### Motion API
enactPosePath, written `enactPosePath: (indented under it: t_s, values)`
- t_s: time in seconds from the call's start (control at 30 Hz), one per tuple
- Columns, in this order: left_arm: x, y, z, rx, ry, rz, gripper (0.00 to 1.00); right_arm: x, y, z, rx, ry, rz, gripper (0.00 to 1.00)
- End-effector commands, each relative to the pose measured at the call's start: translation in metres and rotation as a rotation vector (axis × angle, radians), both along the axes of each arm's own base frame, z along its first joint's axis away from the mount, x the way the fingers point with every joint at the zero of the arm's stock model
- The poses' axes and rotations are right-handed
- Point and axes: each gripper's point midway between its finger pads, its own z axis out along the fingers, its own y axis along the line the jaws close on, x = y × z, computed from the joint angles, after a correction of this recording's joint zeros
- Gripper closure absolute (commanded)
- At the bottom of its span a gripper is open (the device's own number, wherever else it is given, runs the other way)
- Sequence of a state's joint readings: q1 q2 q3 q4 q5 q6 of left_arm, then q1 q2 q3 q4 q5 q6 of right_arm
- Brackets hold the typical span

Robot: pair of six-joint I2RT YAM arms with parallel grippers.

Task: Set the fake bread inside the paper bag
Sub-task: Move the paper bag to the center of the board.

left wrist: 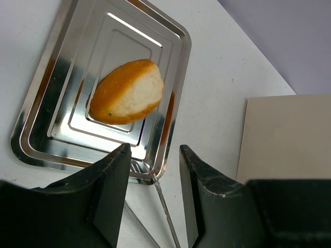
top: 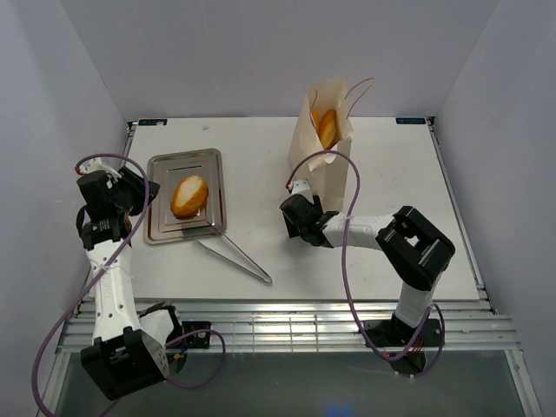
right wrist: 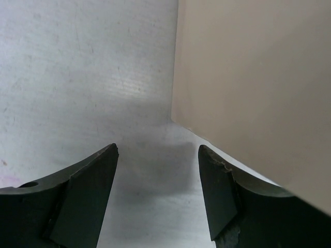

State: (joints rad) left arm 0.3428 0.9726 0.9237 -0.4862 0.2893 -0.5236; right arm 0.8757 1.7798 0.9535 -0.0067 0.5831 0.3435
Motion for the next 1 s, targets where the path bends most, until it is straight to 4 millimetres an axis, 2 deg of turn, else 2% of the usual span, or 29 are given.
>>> enactPosePath:
  t_s: [0.0,0.17,0.23,0.27,0.4,0.5,0.53,0.6,0.8,0.83,0.9,0.93,0.97]
  values:
    - [0.001,-0.003,0.006,0.019,-0.026,-0.022,0.47,0.011,-0.007,-0.017,-0.049,0.044,0.023,0.3]
    - [0.002,-0.003,0.003,0.015,-0.023,-0.024,0.47,0.048,-0.009,-0.014,-0.029,0.023,0.003,0.31]
    - [0.003,-0.004,0.001,0.011,-0.021,-0.028,0.47,0.056,-0.009,-0.017,-0.031,0.029,0.003,0.31]
    - [0.003,-0.004,-0.001,0.011,-0.018,-0.027,0.47,0.066,-0.009,-0.012,-0.027,0.016,0.001,0.31]
    - [0.003,-0.004,-0.004,0.013,-0.011,-0.031,0.47,0.075,-0.004,-0.002,-0.025,0.003,0.015,0.3]
    - [0.002,-0.004,-0.002,0.016,-0.016,-0.031,0.47,0.069,-0.006,0.006,-0.023,0.019,0.021,0.27]
    - [0.002,-0.004,-0.001,0.017,-0.018,-0.031,0.47,0.067,-0.005,0.016,-0.002,0.009,0.024,0.26]
    - [0.003,-0.005,-0.001,0.012,-0.02,-0.032,0.47,0.06,-0.003,0.022,0.012,0.012,0.036,0.23]
    - [0.002,-0.004,-0.002,0.014,-0.019,-0.028,0.47,0.039,0.006,0.068,0.004,-0.068,0.079,0.07]
    - [0.001,-0.004,-0.001,0.014,-0.021,-0.029,0.47,0.035,0.012,0.082,0.01,-0.088,0.098,0.06]
    - [0.001,-0.004,-0.001,0.013,-0.022,-0.027,0.47,0.029,0.011,0.099,-0.013,-0.117,0.098,0.01]
    - [0.001,-0.004,0.001,0.015,-0.026,-0.027,0.47,0.025,0.017,0.108,-0.02,-0.133,0.122,0.03]
    - [0.001,-0.004,0.0,0.015,-0.023,-0.025,0.47,0.023,0.015,0.116,-0.039,-0.146,0.116,0.07]
